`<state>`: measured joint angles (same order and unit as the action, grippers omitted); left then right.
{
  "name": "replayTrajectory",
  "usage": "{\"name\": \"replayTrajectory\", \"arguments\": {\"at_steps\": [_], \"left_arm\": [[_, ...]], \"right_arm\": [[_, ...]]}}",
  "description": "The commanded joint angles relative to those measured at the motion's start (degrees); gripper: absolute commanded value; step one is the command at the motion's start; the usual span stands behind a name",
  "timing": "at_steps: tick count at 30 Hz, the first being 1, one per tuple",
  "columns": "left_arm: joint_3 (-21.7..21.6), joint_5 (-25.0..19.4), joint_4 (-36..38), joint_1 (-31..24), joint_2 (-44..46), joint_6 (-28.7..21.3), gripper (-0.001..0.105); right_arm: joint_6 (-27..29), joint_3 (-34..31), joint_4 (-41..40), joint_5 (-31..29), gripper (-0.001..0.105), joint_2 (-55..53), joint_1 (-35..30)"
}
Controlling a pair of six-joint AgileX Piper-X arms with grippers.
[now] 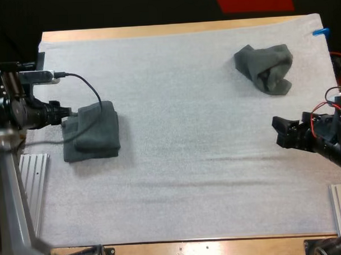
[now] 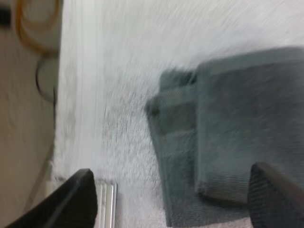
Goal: Pick towel from pile fold and stack
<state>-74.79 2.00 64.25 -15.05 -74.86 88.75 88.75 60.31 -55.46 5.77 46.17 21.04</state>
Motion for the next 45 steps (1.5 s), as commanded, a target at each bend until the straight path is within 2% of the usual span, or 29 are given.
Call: {"name": "replayTrajectory", "arguments": {"at_steps": [1, 5, 9, 15, 22, 26, 31, 33, 37, 42, 45], "left_arm": [[-0.46, -0.45, 0.28, 1.71, 2.40, 0.01, 0.064], [-0.46, -0.46, 1.38, 7.13, 8.22, 0.20, 0.064], [-0.46, -0.46, 3.10, 13.29, 13.25, 3.39, 0.064], [-0.46, -0.46, 2.82, 19.26, 19.87, 5.14, 0.064], [-0.46, 0.83, 4.90, 20.03, 22.15, 5.25, 0.064], [-0.46, 0.83, 7.62, 20.03, 23.52, 4.64, 0.064], [-0.46, 0.69, 8.28, 20.03, 26.35, 3.07, 0.064], [-0.46, 0.69, 8.28, 20.03, 27.87, 2.36, 0.064], [-0.46, 0.69, 8.28, 20.03, 30.06, 2.28, 0.064], [-0.32, 0.45, 9.78, 20.03, 33.81, 2.28, 0.064], [1.14, -0.08, 9.58, 20.03, 37.33, 2.28, 0.064]], "right_arm": [[0.08, 0.00, 0.35, 1.62, 0.067, -0.07, -0.09], [0.08, 0.00, 0.35, 2.26, 0.067, -0.07, -0.09], [0.08, 0.00, -0.03, 2.26, 0.067, -0.07, -0.09], [1.83, 0.00, -0.03, 0.46, 0.067, 0.25, -0.22], [4.57, 0.00, -0.13, -2.31, 0.067, 3.88, -1.61], [6.97, 0.00, -0.88, -2.30, 0.067, 4.59, -6.79], [11.65, 0.13, -5.58, -2.30, 0.067, 2.99, -15.07], [13.01, 0.13, -7.83, -2.68, 0.067, 1.12, -18.20], [13.53, 0.13, -8.22, -4.50, 0.067, -3.17, -19.60], [15.71, 0.13, -9.75, -12.28, 0.067, -12.48, -19.59], [15.70, 0.13, -10.41, -14.07, 0.067, -17.94, -19.59]]}}
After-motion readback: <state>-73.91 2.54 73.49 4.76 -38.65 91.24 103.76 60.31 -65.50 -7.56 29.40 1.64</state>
